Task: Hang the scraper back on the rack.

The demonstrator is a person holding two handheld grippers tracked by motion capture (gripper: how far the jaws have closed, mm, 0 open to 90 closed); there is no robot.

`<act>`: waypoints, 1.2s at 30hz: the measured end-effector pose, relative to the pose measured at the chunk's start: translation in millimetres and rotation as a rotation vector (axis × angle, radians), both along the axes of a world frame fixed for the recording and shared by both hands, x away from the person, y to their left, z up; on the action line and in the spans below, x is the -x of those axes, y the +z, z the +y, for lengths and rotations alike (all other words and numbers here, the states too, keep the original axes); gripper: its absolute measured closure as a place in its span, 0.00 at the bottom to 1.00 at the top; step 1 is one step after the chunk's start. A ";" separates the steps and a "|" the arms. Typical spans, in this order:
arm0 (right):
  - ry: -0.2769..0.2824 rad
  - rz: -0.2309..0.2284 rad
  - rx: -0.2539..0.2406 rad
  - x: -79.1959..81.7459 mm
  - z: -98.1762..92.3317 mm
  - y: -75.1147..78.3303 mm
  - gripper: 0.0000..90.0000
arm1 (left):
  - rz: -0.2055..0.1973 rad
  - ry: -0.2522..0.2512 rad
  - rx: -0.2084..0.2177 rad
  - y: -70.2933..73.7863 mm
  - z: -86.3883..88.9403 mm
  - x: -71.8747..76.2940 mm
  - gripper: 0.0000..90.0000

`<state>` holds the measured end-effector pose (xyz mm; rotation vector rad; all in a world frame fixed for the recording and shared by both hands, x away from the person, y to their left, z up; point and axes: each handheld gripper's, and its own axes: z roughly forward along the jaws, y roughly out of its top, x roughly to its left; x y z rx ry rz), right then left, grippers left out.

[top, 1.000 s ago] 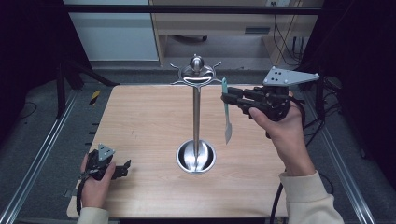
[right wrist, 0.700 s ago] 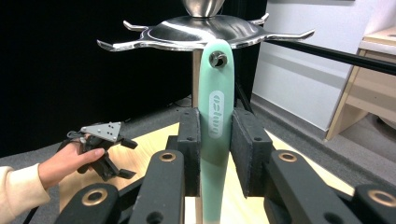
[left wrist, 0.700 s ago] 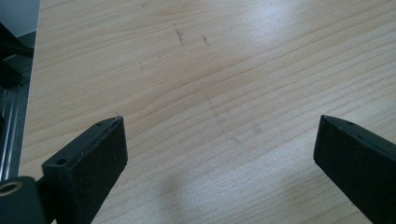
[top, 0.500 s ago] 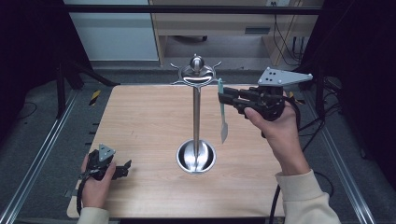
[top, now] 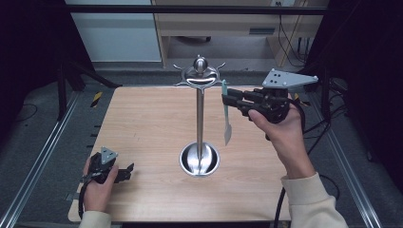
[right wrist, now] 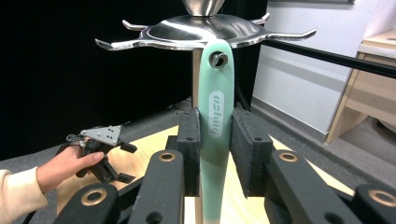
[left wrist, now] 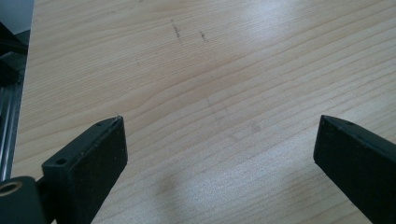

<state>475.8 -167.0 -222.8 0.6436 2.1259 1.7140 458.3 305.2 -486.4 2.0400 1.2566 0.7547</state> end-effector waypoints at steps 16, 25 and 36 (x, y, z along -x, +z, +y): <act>0.006 0.008 0.011 -2.3 2.0 1.6 0.82 | 0.005 0.000 0.004 -1.1 0.0 -0.4 0.03; 0.004 0.006 0.016 0.2 -0.3 2.9 0.81 | 0.001 0.003 0.010 -0.6 0.3 -0.2 0.03; -0.041 0.007 0.064 7.6 -11.8 1.7 0.79 | 0.001 0.005 0.013 -0.3 1.2 -0.7 0.03</act>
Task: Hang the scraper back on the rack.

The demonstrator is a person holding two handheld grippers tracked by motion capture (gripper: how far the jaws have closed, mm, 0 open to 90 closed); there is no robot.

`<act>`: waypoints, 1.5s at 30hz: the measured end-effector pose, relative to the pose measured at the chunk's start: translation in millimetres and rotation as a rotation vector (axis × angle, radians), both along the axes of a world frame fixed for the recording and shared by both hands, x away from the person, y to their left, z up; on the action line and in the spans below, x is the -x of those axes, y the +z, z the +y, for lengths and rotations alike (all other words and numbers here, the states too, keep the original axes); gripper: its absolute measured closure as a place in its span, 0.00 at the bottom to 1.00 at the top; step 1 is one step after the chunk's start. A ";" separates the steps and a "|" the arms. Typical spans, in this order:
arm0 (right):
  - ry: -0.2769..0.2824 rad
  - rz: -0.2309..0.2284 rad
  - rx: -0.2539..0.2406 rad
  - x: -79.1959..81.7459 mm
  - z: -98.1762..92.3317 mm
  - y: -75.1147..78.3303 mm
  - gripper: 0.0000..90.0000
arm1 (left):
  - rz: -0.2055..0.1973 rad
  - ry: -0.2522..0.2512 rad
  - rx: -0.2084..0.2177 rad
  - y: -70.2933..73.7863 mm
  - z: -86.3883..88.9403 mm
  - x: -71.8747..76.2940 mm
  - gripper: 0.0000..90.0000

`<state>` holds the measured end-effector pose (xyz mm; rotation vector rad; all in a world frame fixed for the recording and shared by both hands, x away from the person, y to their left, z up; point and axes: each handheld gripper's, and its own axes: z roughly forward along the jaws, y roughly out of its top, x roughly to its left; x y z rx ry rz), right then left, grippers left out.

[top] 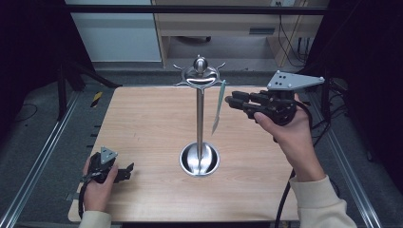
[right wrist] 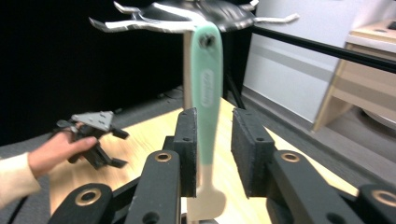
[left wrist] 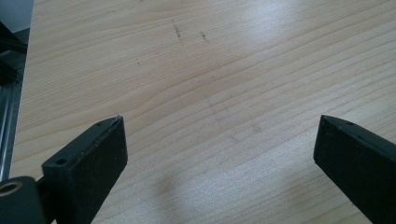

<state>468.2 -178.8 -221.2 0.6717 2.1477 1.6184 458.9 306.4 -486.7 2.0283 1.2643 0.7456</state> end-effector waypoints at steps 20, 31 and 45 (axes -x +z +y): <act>-0.308 -0.026 0.072 0.6 -30.0 -26.1 0.12 | 0.003 -0.014 -0.014 -0.1 -3.4 0.6 0.03; -0.356 -0.014 0.055 5.0 -48.6 -56.0 0.05 | 0.003 -0.017 -0.017 0.1 -3.6 1.2 0.03; -0.367 0.044 0.080 23.0 -49.9 -101.2 0.05 | -0.007 -0.021 -0.028 1.7 -4.1 2.4 0.03</act>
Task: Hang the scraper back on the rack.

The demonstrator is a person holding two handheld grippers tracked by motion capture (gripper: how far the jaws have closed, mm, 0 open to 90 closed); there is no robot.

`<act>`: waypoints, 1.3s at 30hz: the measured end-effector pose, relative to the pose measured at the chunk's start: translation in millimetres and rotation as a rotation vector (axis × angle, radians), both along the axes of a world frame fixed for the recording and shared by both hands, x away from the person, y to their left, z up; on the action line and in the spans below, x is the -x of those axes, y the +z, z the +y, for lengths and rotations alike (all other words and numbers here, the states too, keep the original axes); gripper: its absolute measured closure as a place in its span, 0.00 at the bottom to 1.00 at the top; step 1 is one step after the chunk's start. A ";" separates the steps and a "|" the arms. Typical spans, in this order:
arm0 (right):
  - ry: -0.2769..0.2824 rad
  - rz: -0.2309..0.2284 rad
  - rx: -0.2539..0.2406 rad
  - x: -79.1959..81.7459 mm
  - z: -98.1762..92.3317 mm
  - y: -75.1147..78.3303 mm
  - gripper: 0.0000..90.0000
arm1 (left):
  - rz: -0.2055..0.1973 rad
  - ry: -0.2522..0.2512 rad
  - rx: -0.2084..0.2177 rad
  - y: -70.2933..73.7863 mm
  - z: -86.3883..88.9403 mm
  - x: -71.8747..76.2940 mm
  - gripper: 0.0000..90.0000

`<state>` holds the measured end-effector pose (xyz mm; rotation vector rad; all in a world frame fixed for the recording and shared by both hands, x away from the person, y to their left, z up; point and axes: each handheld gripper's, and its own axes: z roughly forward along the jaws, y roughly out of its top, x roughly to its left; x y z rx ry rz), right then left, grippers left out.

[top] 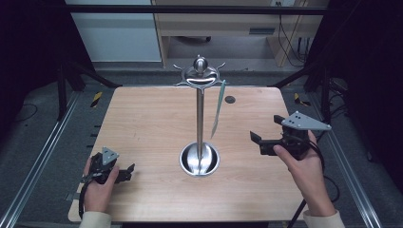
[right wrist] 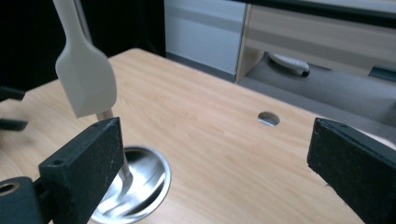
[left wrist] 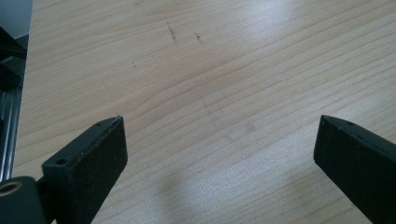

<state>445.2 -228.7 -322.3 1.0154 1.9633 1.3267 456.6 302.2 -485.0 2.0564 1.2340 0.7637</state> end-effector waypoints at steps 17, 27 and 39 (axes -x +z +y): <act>0.006 0.077 0.010 -3.6 13.0 -54.2 0.04 | -0.009 -0.006 0.003 0.7 -0.7 0.3 0.03; -0.047 0.140 0.025 -17.9 4.4 -83.5 0.06 | -0.006 -0.010 0.000 0.2 -1.2 -0.1 0.03; -0.077 0.226 0.060 -28.1 -3.6 -114.2 0.08 | -0.005 -0.017 -0.001 0.6 -2.1 0.0 0.03</act>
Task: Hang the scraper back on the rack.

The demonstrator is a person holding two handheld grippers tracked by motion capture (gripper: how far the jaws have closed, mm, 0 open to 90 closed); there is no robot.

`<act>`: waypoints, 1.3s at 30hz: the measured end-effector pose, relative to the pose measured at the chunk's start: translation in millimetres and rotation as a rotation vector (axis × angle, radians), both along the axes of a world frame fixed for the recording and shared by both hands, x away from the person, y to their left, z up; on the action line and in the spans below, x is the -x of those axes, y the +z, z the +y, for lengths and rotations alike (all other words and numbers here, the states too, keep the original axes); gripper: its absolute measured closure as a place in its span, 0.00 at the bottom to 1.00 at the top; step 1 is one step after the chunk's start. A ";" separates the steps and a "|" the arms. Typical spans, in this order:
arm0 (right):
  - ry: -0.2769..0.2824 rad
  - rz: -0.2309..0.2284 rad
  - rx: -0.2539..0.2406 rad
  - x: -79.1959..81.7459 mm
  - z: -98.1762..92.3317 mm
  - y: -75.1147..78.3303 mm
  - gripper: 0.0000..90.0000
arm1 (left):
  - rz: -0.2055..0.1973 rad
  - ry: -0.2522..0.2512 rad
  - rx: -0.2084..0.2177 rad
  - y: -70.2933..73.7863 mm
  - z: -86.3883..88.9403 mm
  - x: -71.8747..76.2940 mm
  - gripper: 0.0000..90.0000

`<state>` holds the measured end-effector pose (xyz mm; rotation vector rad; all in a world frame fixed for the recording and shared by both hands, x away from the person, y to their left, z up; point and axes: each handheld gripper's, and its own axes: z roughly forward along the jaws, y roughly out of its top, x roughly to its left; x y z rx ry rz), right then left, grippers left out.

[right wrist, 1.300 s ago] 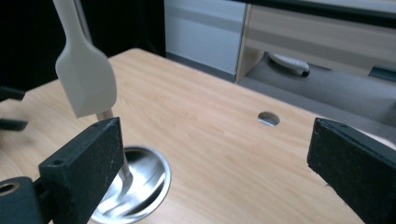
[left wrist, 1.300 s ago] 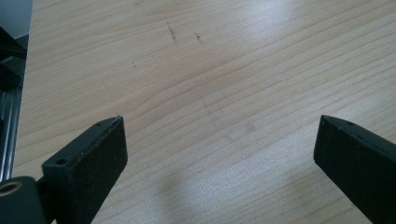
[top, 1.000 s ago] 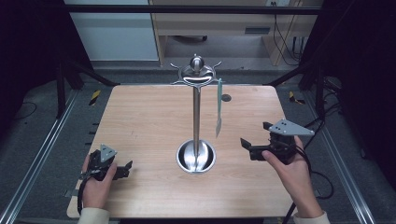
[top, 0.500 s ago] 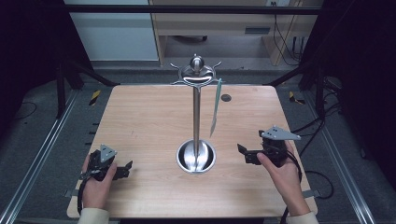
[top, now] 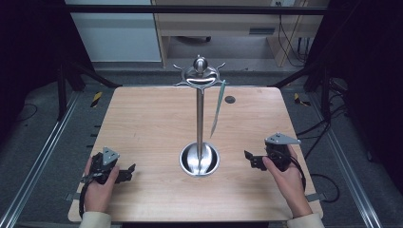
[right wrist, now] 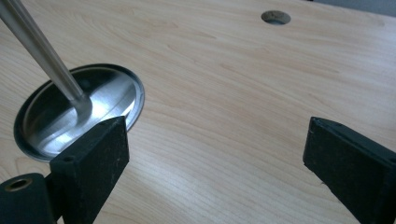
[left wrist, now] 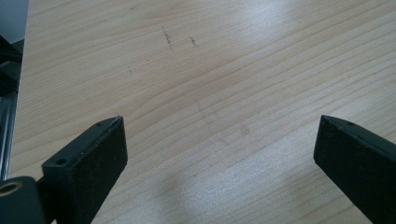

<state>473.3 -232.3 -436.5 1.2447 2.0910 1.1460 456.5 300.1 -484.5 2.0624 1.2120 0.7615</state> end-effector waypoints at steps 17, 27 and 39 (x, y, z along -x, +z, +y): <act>0.000 0.073 0.023 -9.7 3.9 -28.4 0.10 | 0.006 -0.003 -0.005 -0.6 -0.8 -0.3 0.03; 0.000 -0.003 0.014 -15.5 13.9 -41.6 0.11 | 0.011 -0.007 -0.011 -1.6 -2.0 -0.9 0.03; -0.034 -0.110 -0.076 -22.0 12.5 -46.8 0.14 | 0.017 -0.011 -0.017 -2.9 -3.5 -1.8 0.03</act>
